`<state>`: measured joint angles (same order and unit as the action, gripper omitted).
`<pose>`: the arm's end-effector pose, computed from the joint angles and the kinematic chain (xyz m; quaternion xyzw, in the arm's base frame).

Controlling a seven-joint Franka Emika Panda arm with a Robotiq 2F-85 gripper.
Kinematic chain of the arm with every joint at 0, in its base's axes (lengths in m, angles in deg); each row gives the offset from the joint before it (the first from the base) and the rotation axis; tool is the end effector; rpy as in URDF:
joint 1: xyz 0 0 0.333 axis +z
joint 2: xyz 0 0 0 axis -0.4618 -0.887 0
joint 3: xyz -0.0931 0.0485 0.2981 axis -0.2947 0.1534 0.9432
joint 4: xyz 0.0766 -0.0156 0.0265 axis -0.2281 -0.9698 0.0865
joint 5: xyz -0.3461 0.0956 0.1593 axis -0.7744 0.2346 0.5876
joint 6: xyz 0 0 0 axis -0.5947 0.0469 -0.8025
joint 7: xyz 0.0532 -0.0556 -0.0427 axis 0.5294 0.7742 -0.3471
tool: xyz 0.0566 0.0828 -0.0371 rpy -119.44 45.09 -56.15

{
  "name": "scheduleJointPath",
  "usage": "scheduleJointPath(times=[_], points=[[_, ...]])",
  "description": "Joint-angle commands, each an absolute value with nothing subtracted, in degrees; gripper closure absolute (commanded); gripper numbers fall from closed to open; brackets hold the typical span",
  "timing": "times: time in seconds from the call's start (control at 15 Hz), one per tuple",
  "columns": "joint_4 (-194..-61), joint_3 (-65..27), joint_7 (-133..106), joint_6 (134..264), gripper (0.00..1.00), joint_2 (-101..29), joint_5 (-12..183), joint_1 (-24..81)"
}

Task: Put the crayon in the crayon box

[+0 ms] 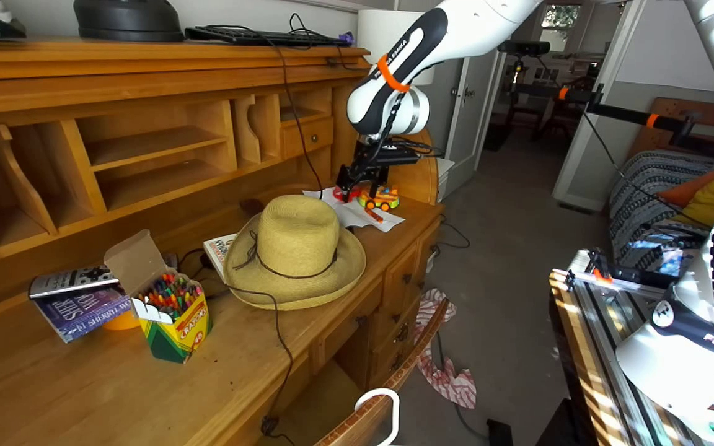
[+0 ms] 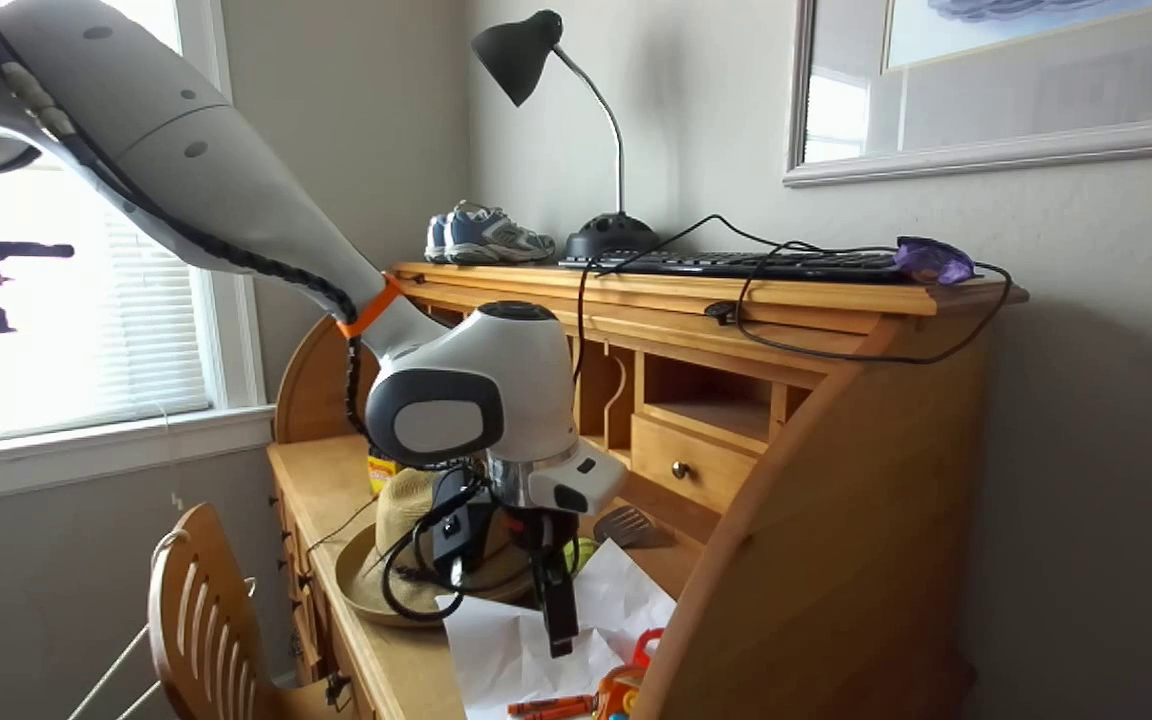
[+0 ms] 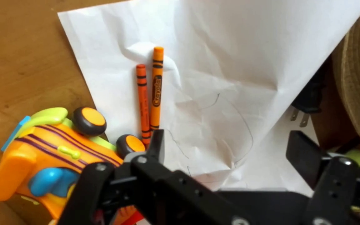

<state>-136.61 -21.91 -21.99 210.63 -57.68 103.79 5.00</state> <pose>0.5868 -0.3257 0.1961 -0.9498 0.3038 -0.0703 0.0237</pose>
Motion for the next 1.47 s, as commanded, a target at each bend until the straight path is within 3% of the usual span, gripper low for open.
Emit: scheduleJointPath(times=[0.0, 0.33, 0.53, 0.8, 0.87, 1.4], points=[[-133.8, -19.5, -23.7, 211.0, 0.25, -60.5, 107.0, 1.6], [-131.2, -17.9, -25.4, 211.0, 0.66, -63.3, 108.9, -1.5], [-129.2, -17.7, -25.3, 211.2, 0.67, -65.5, 108.8, -2.1], [-127.4, -18.0, -25.0, 211.1, 0.58, -67.5, 108.1, -2.2], [-127.2, -18.1, -24.9, 210.9, 0.51, -67.7, 107.8, -2.2], [-128.8, -18.1, -25.8, 211.3, 0.53, -65.3, 107.5, -2.2]])
